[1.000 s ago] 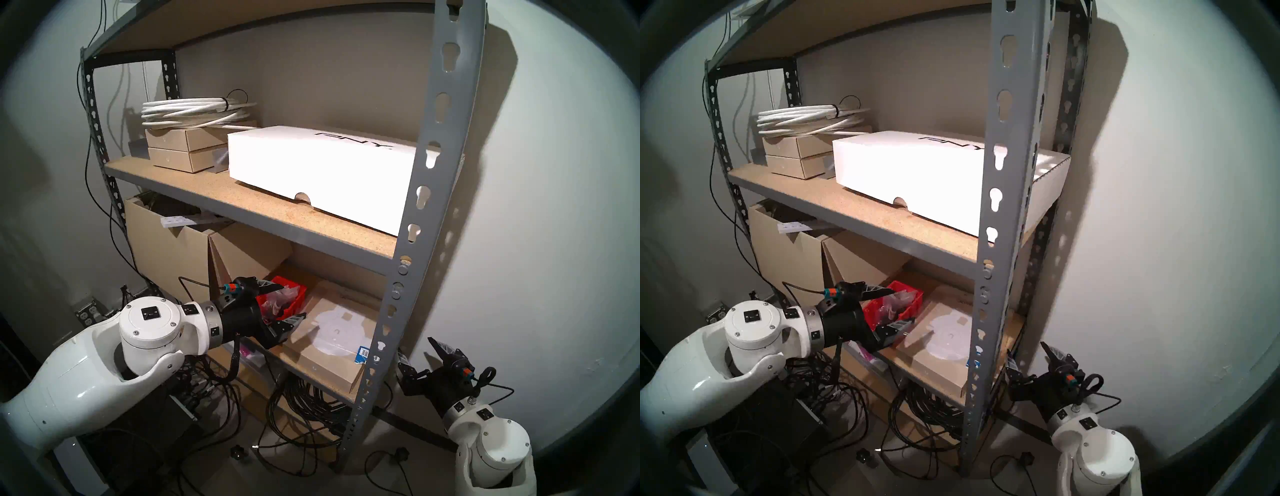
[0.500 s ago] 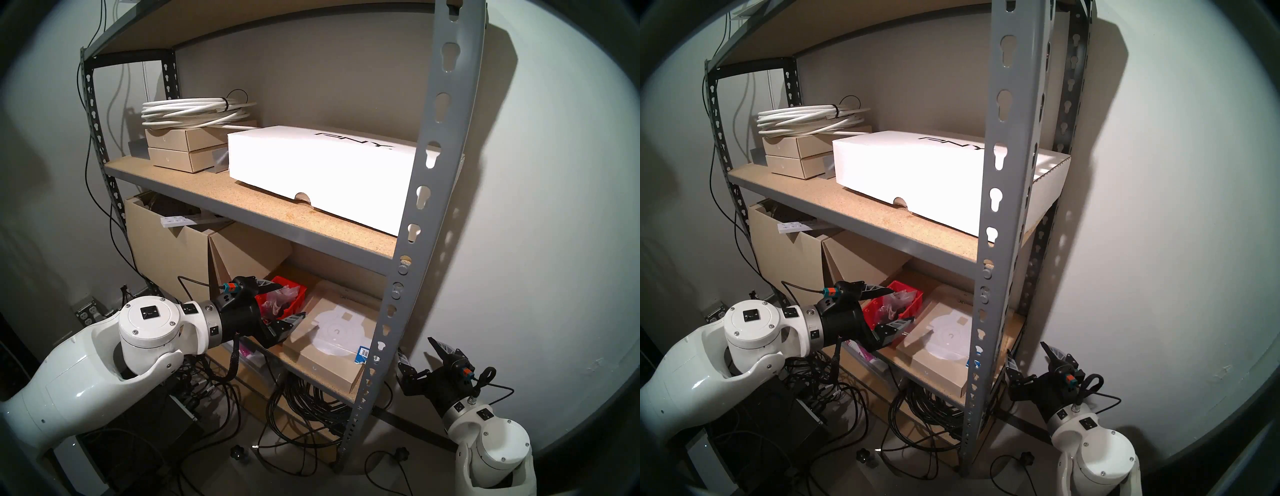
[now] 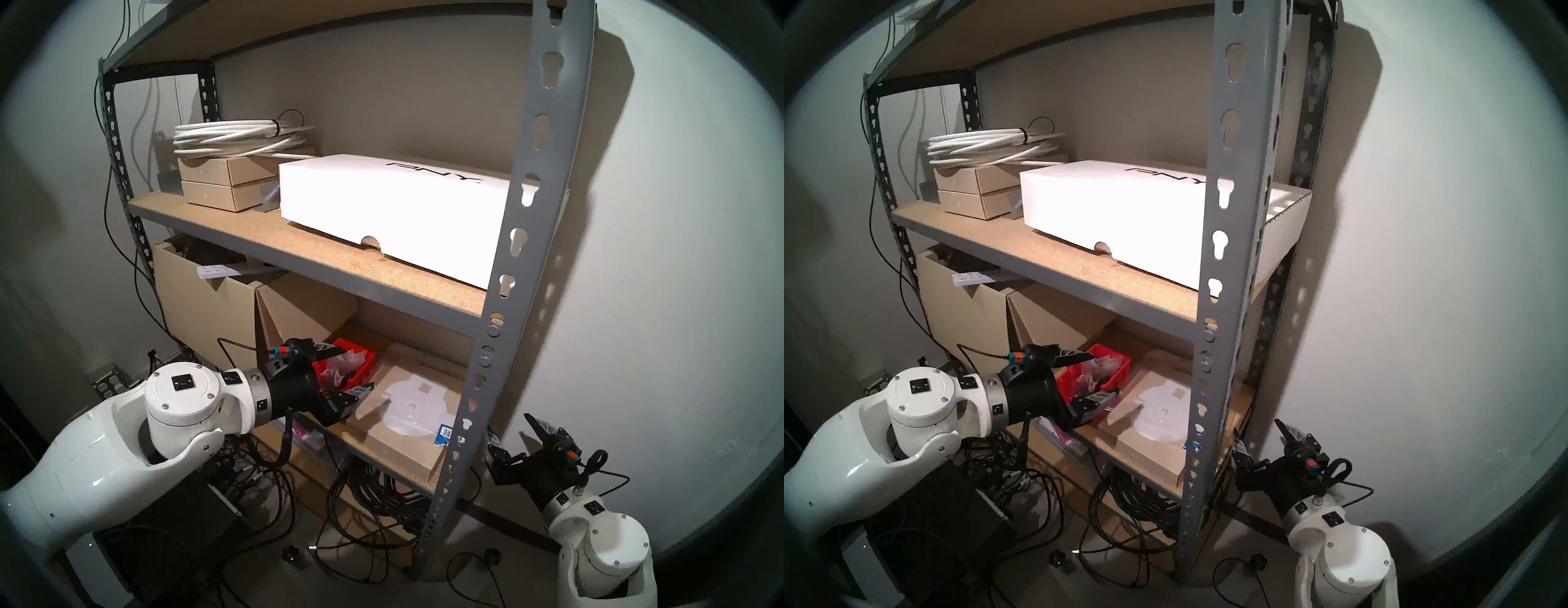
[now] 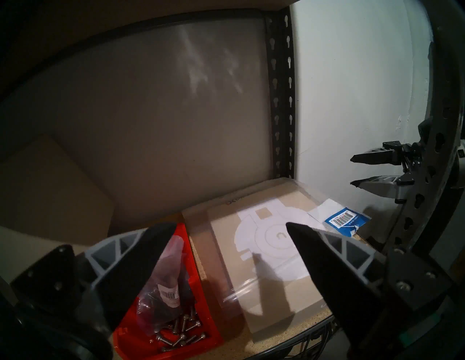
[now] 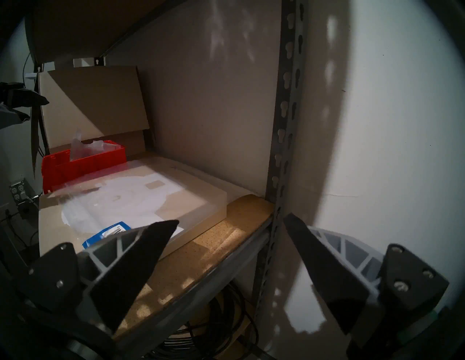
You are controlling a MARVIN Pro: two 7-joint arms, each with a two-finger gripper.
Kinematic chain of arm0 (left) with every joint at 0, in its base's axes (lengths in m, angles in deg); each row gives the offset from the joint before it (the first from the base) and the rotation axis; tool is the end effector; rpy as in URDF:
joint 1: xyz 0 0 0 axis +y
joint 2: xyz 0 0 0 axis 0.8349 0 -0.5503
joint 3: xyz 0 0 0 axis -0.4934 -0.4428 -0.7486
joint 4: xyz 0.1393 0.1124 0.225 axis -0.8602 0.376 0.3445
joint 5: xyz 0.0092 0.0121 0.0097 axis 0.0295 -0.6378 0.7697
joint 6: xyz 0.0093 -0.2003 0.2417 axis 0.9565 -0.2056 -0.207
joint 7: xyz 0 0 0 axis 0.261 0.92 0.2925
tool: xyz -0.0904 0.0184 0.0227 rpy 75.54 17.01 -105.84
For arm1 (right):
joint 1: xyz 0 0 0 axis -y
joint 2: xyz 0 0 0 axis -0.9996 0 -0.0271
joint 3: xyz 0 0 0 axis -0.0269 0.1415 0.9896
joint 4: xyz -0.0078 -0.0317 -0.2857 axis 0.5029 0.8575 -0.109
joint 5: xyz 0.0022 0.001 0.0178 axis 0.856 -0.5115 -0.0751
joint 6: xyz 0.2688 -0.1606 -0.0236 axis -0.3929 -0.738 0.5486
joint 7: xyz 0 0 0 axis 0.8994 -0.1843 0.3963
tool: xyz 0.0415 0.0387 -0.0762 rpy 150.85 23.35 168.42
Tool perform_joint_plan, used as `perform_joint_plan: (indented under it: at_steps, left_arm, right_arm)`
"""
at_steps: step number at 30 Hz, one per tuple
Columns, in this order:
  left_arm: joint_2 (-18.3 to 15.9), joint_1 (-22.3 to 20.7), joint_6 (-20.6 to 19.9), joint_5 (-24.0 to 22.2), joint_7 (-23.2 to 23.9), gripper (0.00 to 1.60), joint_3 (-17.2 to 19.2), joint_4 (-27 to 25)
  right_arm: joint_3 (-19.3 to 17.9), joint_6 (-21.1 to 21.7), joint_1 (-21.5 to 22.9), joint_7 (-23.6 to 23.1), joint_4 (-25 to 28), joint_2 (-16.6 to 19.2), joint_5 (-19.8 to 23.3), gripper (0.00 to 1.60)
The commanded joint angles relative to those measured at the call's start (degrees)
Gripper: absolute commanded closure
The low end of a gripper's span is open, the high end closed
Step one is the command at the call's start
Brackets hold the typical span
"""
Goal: Organize the rack shelf by putting things into a case
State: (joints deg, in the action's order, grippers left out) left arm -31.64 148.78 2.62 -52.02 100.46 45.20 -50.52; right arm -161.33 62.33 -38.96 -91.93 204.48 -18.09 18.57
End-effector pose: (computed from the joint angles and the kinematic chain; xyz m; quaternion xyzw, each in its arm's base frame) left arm 0.3307 -0.0049 -0.1975 0.7215 -0.3827 0.5484 0.1795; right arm 0.2345 -0.0167 -0.2973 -0.7739 -0.0901 -0.6253 0.0452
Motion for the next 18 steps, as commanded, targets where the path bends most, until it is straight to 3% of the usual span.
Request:
perform_joint_plan:
  at_steps: [1, 18]
  left_arm:
    - [0.02, -0.44, 0.41, 0.04, 0.07, 0.00, 0.39, -0.98]
    - [-0.09, -0.51, 0.47, -0.06, 0.00, 0.00, 0.28, -0.98]
  right_arm:
    - [0.10, -0.50, 0.27, 0.14, 1.20, 0.16, 0.11, 0.00]
    - [0.10, -0.50, 0.27, 0.14, 1.20, 0.16, 0.11, 0.00]
